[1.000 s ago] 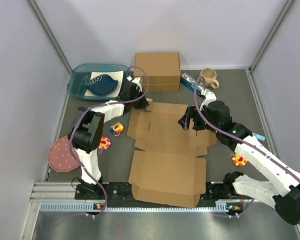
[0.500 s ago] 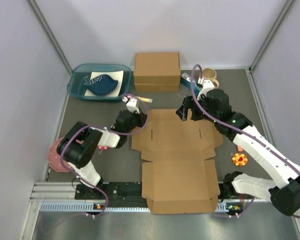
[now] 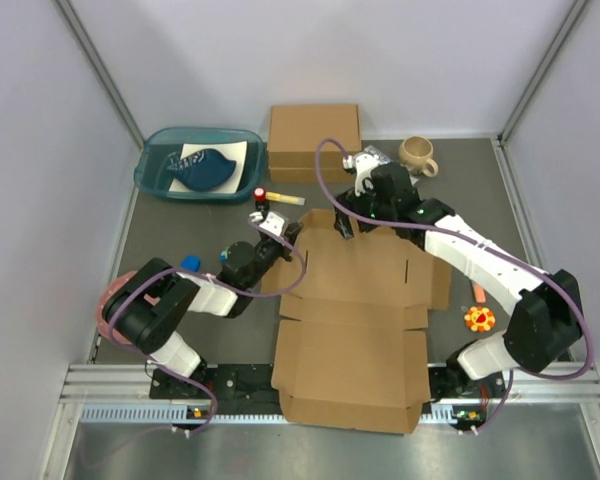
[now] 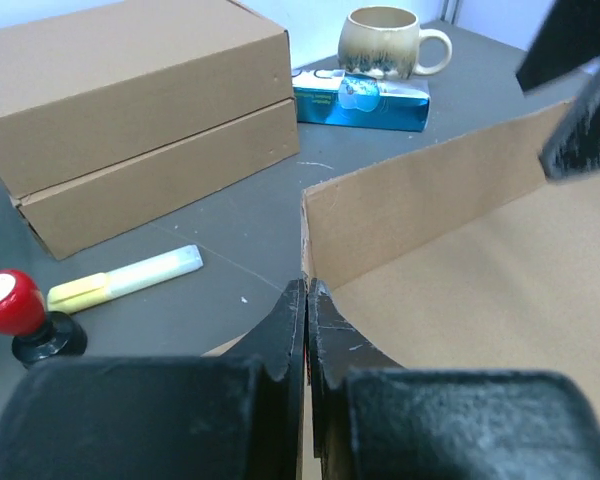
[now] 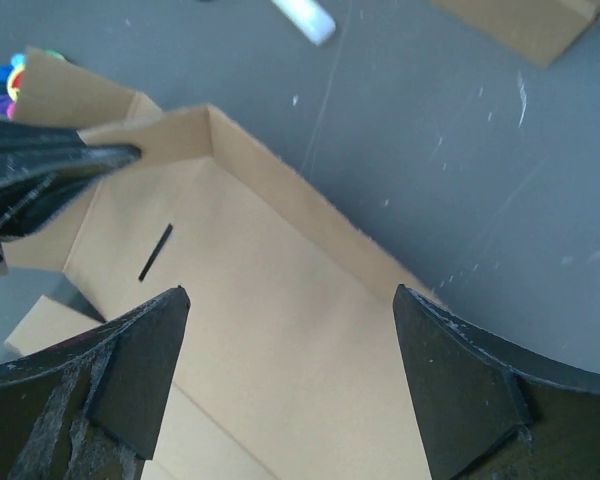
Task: Fold the paper box
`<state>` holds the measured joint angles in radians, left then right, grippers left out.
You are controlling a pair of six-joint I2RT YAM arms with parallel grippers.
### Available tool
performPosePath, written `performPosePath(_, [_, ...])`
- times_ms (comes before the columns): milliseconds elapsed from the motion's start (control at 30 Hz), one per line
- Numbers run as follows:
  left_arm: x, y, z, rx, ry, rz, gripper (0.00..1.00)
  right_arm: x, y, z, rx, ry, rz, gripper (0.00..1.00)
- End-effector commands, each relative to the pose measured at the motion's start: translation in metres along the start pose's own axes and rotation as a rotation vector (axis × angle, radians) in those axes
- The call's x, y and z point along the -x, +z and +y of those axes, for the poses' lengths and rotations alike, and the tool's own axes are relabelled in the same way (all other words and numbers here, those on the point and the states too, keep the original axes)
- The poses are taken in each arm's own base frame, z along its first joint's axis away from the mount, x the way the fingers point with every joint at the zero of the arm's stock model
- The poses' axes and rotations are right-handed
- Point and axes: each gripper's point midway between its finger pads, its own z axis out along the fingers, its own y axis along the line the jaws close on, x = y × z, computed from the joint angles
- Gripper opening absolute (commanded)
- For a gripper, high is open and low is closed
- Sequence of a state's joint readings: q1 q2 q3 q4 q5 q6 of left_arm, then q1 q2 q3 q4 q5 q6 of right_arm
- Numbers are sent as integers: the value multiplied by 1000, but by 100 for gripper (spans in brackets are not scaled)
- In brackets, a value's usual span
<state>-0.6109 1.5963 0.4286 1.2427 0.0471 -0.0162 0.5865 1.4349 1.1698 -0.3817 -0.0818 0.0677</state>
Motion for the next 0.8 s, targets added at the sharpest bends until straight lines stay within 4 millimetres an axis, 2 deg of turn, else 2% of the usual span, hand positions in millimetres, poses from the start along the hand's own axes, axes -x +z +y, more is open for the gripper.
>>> performPosePath(0, [25,-6,-3,-8,81,-122,0,62,-8,12,36,-186,-164,84])
performPosePath(167, [20,-7,-9,-17,110,-110,0,53,1,5,20,-305,-141,83])
performPosePath(333, [21,-8,-11,-20,152,-102,0,30,25,7,61,-348,-96,78])
performPosePath(467, [23,-10,-17,-31,188,-100,0,24,42,5,69,-352,-73,77])
performPosePath(667, [22,-12,-24,-48,232,-95,0,29,56,11,104,-376,-71,75])
performPosePath(767, [21,-13,-20,-16,235,-90,0,29,62,14,128,-384,-66,73])
